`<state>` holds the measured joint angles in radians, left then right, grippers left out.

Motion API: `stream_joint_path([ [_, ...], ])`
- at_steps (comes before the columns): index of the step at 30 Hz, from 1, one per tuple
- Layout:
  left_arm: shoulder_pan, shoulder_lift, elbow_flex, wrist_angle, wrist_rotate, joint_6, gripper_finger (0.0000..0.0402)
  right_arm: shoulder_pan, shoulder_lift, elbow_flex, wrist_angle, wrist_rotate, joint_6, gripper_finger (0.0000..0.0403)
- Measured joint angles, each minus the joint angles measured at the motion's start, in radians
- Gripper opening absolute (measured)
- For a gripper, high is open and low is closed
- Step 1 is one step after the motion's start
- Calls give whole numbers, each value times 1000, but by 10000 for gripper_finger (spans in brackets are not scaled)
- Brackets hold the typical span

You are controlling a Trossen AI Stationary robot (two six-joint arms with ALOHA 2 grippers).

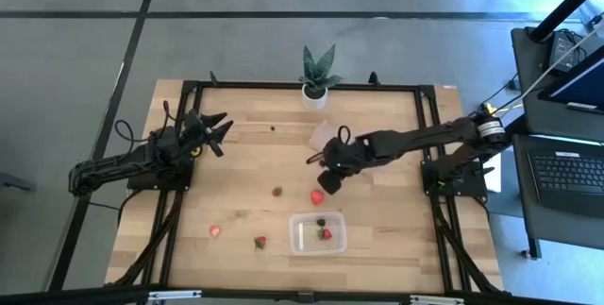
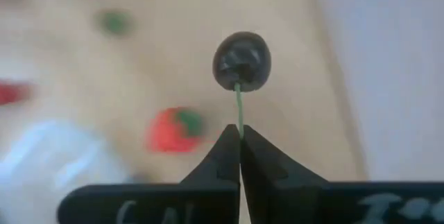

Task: Pick and placing Produce into tupperware
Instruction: Put the black cherry in the bin

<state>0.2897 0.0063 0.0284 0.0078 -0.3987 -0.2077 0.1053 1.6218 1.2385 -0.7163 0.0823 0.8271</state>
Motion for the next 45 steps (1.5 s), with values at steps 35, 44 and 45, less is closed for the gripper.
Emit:
stream_joint_path([
  [35, 0, 0, 0, 0, 0, 0, 179, 389, 400, 255, -30, -78, 79, 14],
  [44, 0, 0, 0, 0, 0, 0, 179, 389, 396, 255, -28, -77, 32, 16],
  [45, 0, 0, 0, 0, 0, 0, 179, 389, 396, 255, -28, -81, 31, 18],
])
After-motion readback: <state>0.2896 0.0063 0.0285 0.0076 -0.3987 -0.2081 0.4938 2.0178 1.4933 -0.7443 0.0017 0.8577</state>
